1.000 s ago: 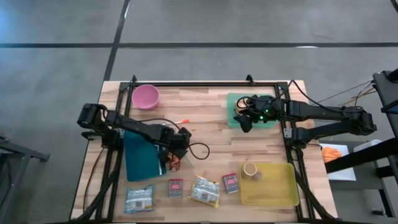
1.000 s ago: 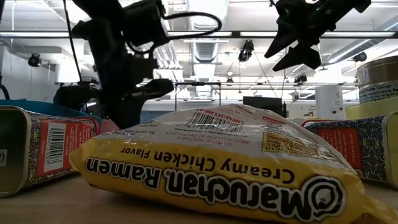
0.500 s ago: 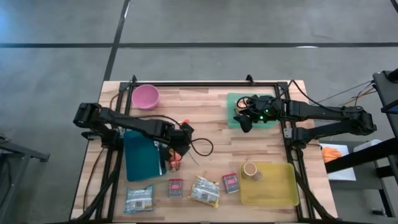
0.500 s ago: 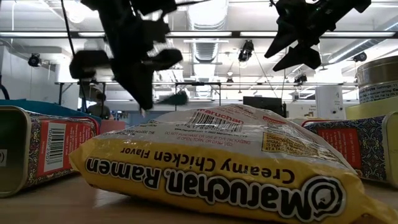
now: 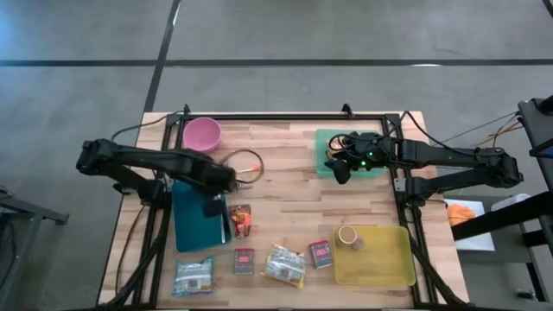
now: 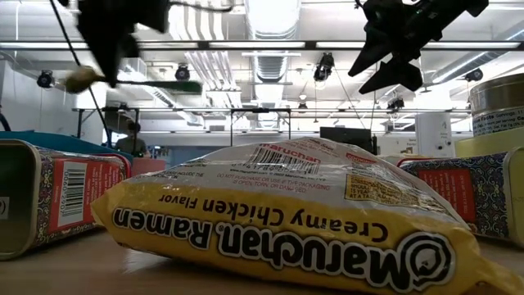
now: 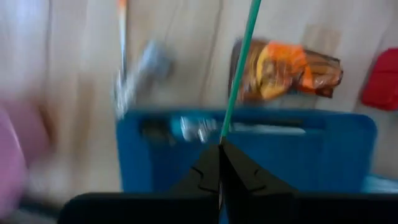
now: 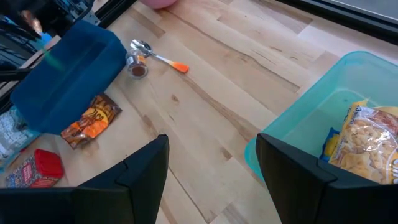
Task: Pick & Place Food Item
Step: Put the green spoon into the blue bin, then put the light blue noodle pack into the green bin
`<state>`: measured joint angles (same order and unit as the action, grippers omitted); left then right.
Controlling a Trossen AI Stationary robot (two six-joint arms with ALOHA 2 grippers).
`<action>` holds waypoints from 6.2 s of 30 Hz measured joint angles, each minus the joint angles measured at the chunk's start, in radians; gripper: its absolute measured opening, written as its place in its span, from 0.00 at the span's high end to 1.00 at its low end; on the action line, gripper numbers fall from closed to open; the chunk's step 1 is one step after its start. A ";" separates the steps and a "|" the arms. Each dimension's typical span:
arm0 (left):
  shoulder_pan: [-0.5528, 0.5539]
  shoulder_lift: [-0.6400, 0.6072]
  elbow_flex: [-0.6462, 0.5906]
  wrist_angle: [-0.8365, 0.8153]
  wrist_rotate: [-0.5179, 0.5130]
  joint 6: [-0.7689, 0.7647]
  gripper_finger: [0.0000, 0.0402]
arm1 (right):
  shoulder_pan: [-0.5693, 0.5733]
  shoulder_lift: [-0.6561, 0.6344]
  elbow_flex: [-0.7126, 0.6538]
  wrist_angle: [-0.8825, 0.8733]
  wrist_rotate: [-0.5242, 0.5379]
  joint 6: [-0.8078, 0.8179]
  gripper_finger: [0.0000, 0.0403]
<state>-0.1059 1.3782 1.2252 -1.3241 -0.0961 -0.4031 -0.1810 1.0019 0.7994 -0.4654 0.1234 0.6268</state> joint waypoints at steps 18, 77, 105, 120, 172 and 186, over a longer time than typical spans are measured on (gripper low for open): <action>-0.184 -0.100 -0.184 -0.045 0.139 0.174 0.99 | 0.000 0.000 0.000 0.002 0.000 0.000 0.41; -0.198 0.125 -0.463 0.456 -0.063 1.066 0.90 | 0.027 0.000 -0.001 0.009 -0.027 0.060 0.41; -0.178 0.124 -0.459 0.414 -0.044 0.676 0.76 | 0.029 0.000 -0.001 0.012 -0.026 0.066 0.41; -0.175 0.123 -0.396 0.415 -0.010 0.719 0.76 | 0.029 0.000 -0.001 0.029 -0.026 0.066 0.41; -0.116 0.023 -0.001 0.064 0.500 -0.086 0.20 | 0.029 0.000 -0.001 0.030 -0.026 0.062 0.41; -0.496 -0.227 -0.125 0.205 0.384 -1.069 0.22 | 0.028 0.000 -0.001 0.031 -0.026 0.030 0.41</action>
<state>-0.6022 1.1513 1.1006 -1.1187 0.2874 -1.4725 -0.1528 1.0019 0.7982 -0.4343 0.0971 0.6564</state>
